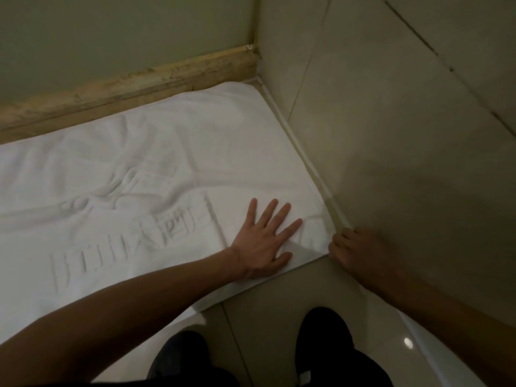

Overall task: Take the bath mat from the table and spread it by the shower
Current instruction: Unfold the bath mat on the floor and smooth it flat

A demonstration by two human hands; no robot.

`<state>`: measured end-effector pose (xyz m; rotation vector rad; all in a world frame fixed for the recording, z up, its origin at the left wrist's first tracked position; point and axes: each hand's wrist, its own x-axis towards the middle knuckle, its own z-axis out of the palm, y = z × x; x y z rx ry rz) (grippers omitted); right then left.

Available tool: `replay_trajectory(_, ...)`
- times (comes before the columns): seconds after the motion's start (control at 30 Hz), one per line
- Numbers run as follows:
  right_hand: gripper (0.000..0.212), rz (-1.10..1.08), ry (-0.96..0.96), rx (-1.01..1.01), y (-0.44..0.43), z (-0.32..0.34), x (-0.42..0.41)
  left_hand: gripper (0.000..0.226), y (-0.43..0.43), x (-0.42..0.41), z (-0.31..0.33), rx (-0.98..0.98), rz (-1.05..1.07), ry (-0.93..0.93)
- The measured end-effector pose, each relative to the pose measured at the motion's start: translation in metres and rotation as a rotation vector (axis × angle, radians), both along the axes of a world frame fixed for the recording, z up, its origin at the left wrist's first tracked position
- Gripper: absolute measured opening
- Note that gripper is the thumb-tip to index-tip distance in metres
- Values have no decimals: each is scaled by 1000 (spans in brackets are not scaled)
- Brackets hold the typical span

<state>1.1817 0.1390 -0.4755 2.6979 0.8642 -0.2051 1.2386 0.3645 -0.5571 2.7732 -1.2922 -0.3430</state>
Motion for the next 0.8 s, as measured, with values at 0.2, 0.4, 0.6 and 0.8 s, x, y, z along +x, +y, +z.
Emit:
replay_trajectory(0.2,46,-137,114,135,27,-7,1,72,3,-6,1,-1,81,-2)
replay_trajectory(0.4,77,-122,300,86,27,-38,6,74,6,-12,3,21,143,5)
replay_trajectory(0.6,81,-139,325,18,16,-41,5,74,2,-11,2,39,140,22)
replay_trajectory(0.8,83,-185,307,60,29,-39,7,73,6,-10,11,24,159,41)
